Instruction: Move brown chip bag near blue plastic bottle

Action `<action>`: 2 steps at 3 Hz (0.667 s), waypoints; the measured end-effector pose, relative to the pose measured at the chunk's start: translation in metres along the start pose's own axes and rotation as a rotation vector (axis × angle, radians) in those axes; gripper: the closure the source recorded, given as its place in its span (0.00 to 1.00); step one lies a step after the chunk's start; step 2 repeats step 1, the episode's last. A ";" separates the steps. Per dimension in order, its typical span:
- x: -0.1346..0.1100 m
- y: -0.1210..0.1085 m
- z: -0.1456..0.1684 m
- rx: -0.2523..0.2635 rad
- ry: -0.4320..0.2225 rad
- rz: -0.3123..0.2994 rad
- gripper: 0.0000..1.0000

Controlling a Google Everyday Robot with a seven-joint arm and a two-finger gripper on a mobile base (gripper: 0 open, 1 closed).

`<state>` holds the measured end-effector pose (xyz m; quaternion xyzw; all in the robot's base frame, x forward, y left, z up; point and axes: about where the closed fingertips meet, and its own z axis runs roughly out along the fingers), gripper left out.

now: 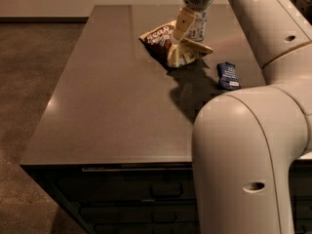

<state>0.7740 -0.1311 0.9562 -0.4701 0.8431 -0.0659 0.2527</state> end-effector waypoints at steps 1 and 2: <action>0.000 0.000 0.000 0.000 0.000 0.000 0.00; 0.000 0.000 0.000 0.000 0.000 0.000 0.00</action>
Offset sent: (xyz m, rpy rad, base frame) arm 0.0000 0.0000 0.0000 0.0000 0.0000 0.0000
